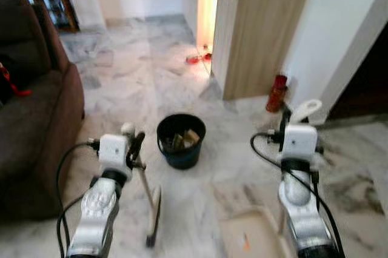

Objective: Sweep floor

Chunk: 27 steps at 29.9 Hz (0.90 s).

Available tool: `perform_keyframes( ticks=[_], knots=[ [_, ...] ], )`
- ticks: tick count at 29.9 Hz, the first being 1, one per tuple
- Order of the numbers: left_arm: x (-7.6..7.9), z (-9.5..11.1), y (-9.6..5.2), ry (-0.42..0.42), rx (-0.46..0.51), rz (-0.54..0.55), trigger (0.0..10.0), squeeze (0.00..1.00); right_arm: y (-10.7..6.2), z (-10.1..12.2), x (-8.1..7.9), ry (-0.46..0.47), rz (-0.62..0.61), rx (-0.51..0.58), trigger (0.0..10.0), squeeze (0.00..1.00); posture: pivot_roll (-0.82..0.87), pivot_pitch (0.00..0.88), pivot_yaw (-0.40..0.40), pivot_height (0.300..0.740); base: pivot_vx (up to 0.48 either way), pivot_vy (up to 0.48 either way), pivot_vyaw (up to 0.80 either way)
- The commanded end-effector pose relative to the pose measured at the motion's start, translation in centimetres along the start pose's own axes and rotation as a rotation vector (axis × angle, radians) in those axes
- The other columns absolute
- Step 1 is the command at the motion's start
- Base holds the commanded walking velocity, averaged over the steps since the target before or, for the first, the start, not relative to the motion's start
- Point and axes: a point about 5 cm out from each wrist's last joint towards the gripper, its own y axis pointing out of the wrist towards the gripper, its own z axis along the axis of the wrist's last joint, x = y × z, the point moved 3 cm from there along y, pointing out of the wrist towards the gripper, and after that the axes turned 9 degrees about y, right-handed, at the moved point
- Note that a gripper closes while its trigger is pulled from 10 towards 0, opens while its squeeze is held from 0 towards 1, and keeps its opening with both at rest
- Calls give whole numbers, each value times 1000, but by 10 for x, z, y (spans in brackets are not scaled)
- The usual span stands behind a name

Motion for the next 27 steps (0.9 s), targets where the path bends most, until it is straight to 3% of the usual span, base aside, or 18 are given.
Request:
perform_keyframes(
  ticks=[1, 22, 27],
  knots=[
    [2, 14, 8, 18, 50, -10, 10000, 0, 3, 5, 3, 14, -8, 17, 10000, 0, -79, 0, -4, 740, 0, 0, -800],
    [-9, 17, 22, 87, 53, 36, 10000, 0, 4, -2, 6, 56, -49, -29, 10000, 0, -74, 11, 5, 740, 0, 0, -800],
    [-7, 18, 24, 86, 60, 25, 10000, 0, 3, -3, 7, 78, -66, -38, 10000, 0, -79, 0, 11, 740, 0, -311, -800]
  ],
)
